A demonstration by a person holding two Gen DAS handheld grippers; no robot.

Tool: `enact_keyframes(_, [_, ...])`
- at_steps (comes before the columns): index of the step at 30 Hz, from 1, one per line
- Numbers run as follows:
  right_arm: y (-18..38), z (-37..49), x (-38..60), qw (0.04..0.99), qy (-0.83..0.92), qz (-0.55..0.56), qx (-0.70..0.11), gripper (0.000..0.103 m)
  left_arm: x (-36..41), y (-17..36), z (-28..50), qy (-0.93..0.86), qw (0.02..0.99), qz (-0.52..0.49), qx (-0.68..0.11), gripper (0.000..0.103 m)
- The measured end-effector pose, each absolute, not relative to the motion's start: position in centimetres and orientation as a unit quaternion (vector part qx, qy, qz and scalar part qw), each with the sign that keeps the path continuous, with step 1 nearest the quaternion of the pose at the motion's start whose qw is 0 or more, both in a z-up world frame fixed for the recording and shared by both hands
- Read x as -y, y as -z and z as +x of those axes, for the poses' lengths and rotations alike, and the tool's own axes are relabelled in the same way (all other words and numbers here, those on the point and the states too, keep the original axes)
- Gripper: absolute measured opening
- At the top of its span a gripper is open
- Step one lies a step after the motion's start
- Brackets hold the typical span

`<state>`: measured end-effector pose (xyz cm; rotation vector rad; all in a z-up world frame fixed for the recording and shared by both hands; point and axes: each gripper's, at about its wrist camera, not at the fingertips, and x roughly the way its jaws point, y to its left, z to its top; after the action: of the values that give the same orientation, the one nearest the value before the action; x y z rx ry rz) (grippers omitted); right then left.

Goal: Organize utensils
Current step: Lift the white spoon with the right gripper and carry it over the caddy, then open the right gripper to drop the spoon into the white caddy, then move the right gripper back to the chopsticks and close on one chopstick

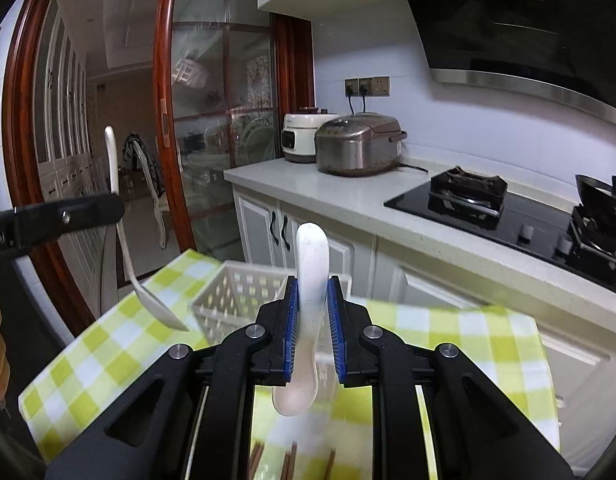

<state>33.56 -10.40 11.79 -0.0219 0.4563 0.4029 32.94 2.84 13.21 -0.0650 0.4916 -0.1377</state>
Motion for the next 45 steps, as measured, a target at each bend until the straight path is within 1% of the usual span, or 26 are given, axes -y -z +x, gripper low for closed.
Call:
enact_keyframes(4, [-11.9, 36.1, 9.5, 0.956, -0.202, -0.002, -0.212, 0.018, -3.5, -13.4, 36.5, 0.062, 0.966, -0.046, -0.248, 0.010])
enact_keyframes(8, [-10.9, 38.1, 8.5, 0.958, -0.202, -0.015, -0.204, 0.018, -3.1, -11.6, 38.9, 0.062, 0.962, -0.035, -0.265, 0.010])
enact_keyframes(15, [-6.4, 40.7, 7.9, 0.944, -0.211, -0.014, -0.253, 0.019, -2.7, -6.2, 41.7, 0.055, 0.950, -0.027, -0.307, 0.011])
enact_keyframes(17, [-6.0, 40.9, 8.1, 0.943, -0.212, -0.008, -0.256, 0.025, -2.8, -5.1, 41.9, 0.052, 0.947, -0.030, -0.314, 0.016])
enact_keyframes(18, [-5.9, 40.9, 8.2, 0.943, -0.212, -0.007, -0.256, 0.036, -3.0, -4.8, 42.0, 0.049, 0.947, -0.032, -0.316, 0.020])
enact_keyframes(19, [-6.0, 40.9, 8.2, 0.942, -0.215, -0.004, -0.256, 0.052, -3.2, -4.6, 41.9, 0.044, 0.948, -0.032, -0.314, 0.026])
enact_keyframes(20, [-6.2, 40.8, 8.3, 0.942, -0.221, -0.001, -0.252, 0.057, -3.4, -4.5, 41.7, 0.039, 0.949, -0.032, -0.311, 0.030])
enact_keyframes(21, [-6.3, 40.6, 8.4, 0.943, -0.222, -0.002, -0.247, 0.058, -3.6, -4.5, 41.4, 0.036, 0.950, -0.032, -0.309, 0.035])
enact_keyframes(24, [-7.5, 39.5, 8.4, 0.948, -0.212, -0.017, -0.236, 0.058, -4.4, -5.3, 40.4, 0.019, 0.954, -0.034, -0.298, 0.035])
enact_keyframes(26, [-8.4, 38.3, 9.1, 0.951, -0.209, -0.014, -0.229, 0.058, -5.0, -6.1, 39.2, 0.010, 0.957, -0.040, -0.287, 0.040])
enact_keyframes(28, [-9.2, 36.8, 10.0, 0.953, -0.204, -0.013, -0.224, 0.058, -5.7, -7.0, 37.0, -0.008, 0.963, -0.042, -0.266, 0.057])
enact_keyframes(30, [-9.7, 35.3, 11.0, 0.953, -0.204, -0.009, -0.222, 0.058, -6.0, -7.5, 34.8, -0.025, 0.968, -0.037, -0.247, 0.065])
enact_keyframes(32, [-9.9, 33.3, 12.0, 0.954, -0.201, -0.010, -0.222, 0.058, -5.9, -7.6, 32.3, -0.034, 0.972, -0.028, -0.231, 0.070])
enact_keyframes(34, [-9.9, 31.1, 12.8, 0.954, -0.200, -0.014, -0.223, 0.058, -5.7, -7.5, 30.0, -0.043, 0.975, -0.026, -0.218, 0.082])
enact_keyframes(37, [-9.4, 28.0, 13.7, 0.954, -0.195, -0.018, -0.229, 0.058, -5.6, -7.0, 26.4, -0.049, 0.980, -0.033, -0.192, 0.094])
enact_keyframes(39, [-9.1, 26.2, 14.3, 0.953, -0.193, -0.014, -0.232, 0.058, -5.3, -6.5, 24.5, -0.049, 0.982, -0.033, -0.180, 0.098])
enact_keyframes(41, [-8.6, 24.6, 15.0, 0.953, -0.192, -0.004, -0.234, 0.062, -4.8, -5.9, 23.0, -0.049, 0.983, -0.029, -0.175, 0.098])
enact_keyframes(43, [-8.2, 23.1, 15.8, 0.953, -0.191, 0.007, -0.233, 0.078, -4.4, -5.3, 21.8, -0.041, 0.983, -0.022, -0.178, 0.098])
enact_keyframes(45, [-7.6, 21.3, 16.4, 0.954, -0.190, 0.013, -0.230, 0.081, -4.1, -4.3, 20.4, -0.041, 0.982, -0.014, -0.183, 0.098])
